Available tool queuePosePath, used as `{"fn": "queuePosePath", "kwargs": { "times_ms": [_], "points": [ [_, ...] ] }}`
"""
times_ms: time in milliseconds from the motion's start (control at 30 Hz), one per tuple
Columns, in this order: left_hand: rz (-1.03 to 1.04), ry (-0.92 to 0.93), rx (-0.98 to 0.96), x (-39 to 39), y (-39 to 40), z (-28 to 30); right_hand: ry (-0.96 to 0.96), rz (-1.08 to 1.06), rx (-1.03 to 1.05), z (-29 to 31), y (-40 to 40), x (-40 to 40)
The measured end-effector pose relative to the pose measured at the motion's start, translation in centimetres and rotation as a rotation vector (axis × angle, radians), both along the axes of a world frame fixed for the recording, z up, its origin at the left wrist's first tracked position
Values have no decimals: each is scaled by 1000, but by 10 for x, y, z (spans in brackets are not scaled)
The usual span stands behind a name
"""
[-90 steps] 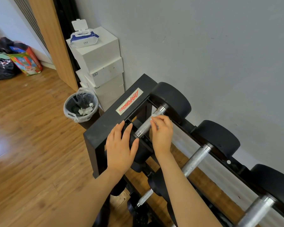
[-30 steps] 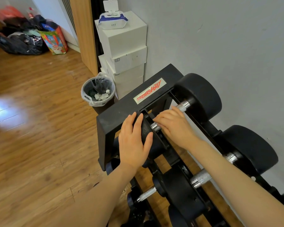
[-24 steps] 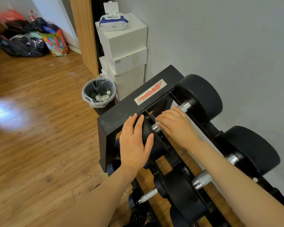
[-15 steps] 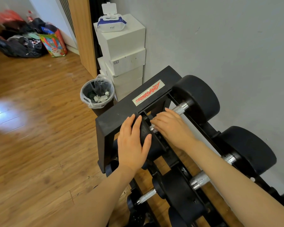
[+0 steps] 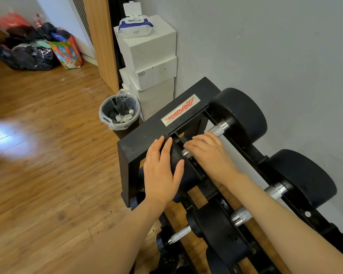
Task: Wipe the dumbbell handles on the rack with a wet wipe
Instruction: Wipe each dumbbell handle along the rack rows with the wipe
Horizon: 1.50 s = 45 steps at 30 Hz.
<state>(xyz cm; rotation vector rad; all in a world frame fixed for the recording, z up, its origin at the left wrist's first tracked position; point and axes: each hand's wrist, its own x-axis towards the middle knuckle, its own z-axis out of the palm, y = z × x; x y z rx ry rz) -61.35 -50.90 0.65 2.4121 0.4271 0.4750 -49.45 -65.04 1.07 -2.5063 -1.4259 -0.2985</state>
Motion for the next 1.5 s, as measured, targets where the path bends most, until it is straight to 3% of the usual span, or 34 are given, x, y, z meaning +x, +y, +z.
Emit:
{"fn": "queuePosePath", "kwargs": {
  "times_ms": [100,267,467,633,900,1033,1167,1300,1400,1500],
  "points": [
    [-5,-8,1,0,1,-1,-49,56,-13,-4,-1,-4],
    [-5,4,-13,0,1,1,-72,-234,184,-11,-13,7],
    [-7,-4,-8,0,1,1,-45,-32,159,-24,-4,-15],
    [-1,6,-6,0,0,1,-59,-298,308,-28,-11,-6],
    [-2,0,-8,0,0,2,-38,-156,272,-34,-8,-22],
    [-1,11,-12,0,0,1,228,-361,348,-39,-3,-27],
    [-5,2,-7,0,0,1,254,-311,388,-38,-4,-26],
    [-4,11,-8,0,1,1,271,-414,514,-41,-2,-19],
    [-4,12,-10,0,1,1,312,-343,470,-45,0,-23],
    [0,9,-11,1,1,0,140,-272,439,-39,-7,-22]
  ]
}}
